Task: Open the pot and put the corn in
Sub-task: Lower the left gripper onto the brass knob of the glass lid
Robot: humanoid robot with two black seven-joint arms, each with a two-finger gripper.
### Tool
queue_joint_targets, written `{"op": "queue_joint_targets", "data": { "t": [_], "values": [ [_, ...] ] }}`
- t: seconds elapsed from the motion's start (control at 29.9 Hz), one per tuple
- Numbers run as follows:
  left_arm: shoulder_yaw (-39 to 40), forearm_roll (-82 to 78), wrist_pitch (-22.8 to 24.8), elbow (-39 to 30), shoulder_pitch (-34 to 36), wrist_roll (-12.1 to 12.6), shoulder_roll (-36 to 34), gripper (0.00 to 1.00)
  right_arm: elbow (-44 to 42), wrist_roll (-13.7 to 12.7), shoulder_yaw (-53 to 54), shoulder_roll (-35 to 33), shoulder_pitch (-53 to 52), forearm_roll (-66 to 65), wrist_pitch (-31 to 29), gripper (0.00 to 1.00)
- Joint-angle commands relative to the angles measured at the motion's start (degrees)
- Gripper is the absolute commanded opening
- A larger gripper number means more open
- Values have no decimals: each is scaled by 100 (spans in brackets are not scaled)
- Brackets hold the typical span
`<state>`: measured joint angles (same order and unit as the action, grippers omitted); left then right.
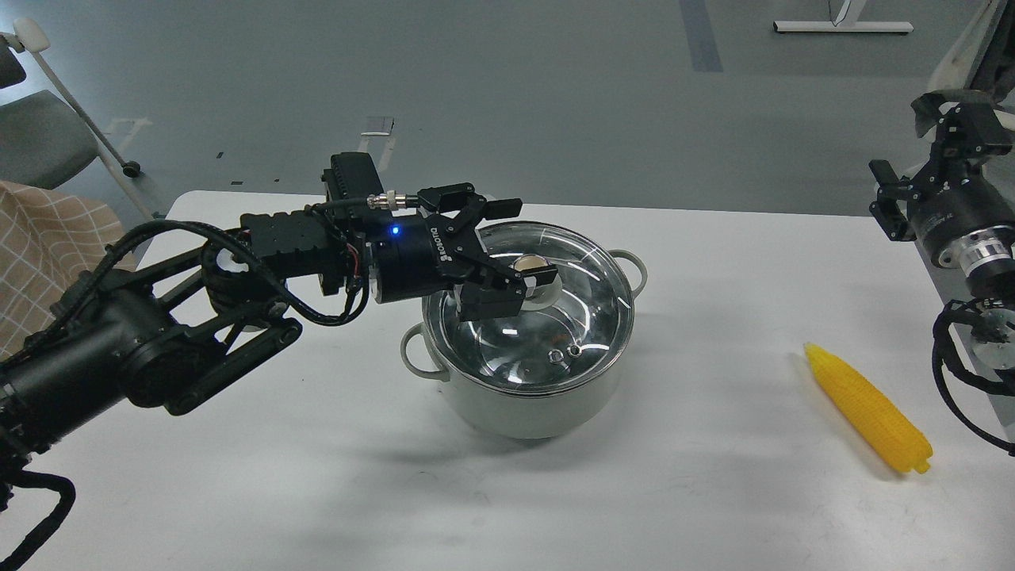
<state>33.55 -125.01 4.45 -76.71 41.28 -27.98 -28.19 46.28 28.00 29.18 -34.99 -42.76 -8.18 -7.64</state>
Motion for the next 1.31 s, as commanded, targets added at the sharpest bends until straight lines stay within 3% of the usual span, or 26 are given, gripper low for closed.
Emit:
{"op": "queue_joint_targets", "data": {
  "t": [0.0,0.4,0.67,1.27],
  "values": [
    [-16,1,-49,69,-85,-2,50,97,-5,0,0,1,4,0,-1,100],
    [-16,1,-76,139,-314,-2,94,94,-5,0,0,9,22,0,-1,100],
    [-16,1,-102,148,-340,-2,94,71,4,0,0,1,66,0,-1,100],
    [-16,1,-137,201,-446,-2,173,68,13,0,0,1,57,0,-9,100]
  ]
}}
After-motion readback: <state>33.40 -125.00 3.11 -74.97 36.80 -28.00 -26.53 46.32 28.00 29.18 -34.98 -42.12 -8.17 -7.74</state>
